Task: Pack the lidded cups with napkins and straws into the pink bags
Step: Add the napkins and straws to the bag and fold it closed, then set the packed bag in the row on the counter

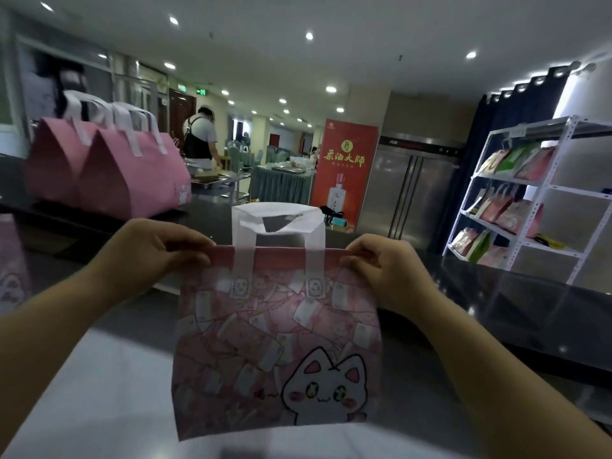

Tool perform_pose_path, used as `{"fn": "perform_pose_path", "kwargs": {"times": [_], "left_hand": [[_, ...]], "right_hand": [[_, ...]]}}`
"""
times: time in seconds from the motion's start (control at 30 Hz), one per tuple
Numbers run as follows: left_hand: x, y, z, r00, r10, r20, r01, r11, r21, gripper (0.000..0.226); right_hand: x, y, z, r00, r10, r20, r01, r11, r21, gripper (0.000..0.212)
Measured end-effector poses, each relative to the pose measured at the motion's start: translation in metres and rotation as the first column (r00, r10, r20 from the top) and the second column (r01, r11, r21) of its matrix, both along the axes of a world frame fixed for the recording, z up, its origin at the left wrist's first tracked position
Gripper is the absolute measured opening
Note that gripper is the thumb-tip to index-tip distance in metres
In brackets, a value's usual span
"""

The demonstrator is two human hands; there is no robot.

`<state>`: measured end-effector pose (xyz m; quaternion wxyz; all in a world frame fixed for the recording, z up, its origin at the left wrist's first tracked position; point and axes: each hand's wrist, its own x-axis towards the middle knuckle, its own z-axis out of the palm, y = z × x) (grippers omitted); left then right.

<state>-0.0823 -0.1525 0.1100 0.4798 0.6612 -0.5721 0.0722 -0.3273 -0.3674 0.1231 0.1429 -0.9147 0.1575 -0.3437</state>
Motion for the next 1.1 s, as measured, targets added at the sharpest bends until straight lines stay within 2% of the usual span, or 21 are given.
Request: {"fn": "perform_pose_path", "kwargs": {"times": [0.17, 0.3, 0.4, 0.53, 0.63, 0.73, 0.8, 0.9, 1.1], "left_hand": [[0.055, 0.010, 0.027, 1.000, -0.021, 0.013, 0.020, 0.999, 0.041, 0.038], [0.115, 0.011, 0.047, 0.992, 0.056, 0.116, -0.058, 0.998, 0.014, 0.042], [0.161, 0.008, 0.066, 0.978, 0.059, 0.198, -0.056, 0.998, -0.021, 0.043], [0.226, 0.000, 0.087, 0.986, 0.013, 0.166, -0.006, 0.999, -0.038, 0.044], [0.268, -0.008, 0.092, 0.947, 0.086, 0.309, -0.060, 0.994, -0.093, 0.037], [0.298, -0.016, 0.089, 0.933, 0.084, 0.351, -0.033, 0.988, -0.149, 0.034], [0.310, -0.023, 0.083, 0.936, 0.087, 0.342, -0.040, 0.989, -0.143, 0.029], [0.319, -0.035, 0.070, 0.961, -0.038, 0.272, 0.062, 0.995, -0.081, 0.025], [0.317, -0.066, 0.041, 0.976, -0.184, 0.115, 0.178, 0.982, 0.056, 0.020]], "right_hand": [[0.057, -0.001, 0.029, 0.995, 0.037, 0.095, -0.040, 0.999, 0.022, 0.004], [0.113, 0.007, 0.052, 0.984, 0.068, 0.168, -0.072, 0.997, 0.021, 0.007], [0.157, 0.013, 0.068, 0.965, 0.066, 0.253, -0.067, 0.998, -0.004, 0.011], [0.213, 0.019, 0.084, 0.954, 0.006, 0.300, 0.023, 0.995, -0.094, 0.008], [0.248, 0.025, 0.091, 0.939, -0.053, 0.341, 0.112, 0.982, -0.155, 0.007], [0.280, 0.030, 0.092, 0.912, -0.126, 0.390, 0.225, 0.949, -0.221, 0.009], [0.299, 0.034, 0.090, 0.892, -0.183, 0.415, 0.300, 0.923, -0.239, 0.010], [0.325, 0.037, 0.083, 0.852, -0.279, 0.443, 0.419, 0.870, -0.259, 0.011], [0.379, 0.037, 0.053, 0.751, -0.494, 0.438, 0.611, 0.771, -0.180, 0.011]]}}
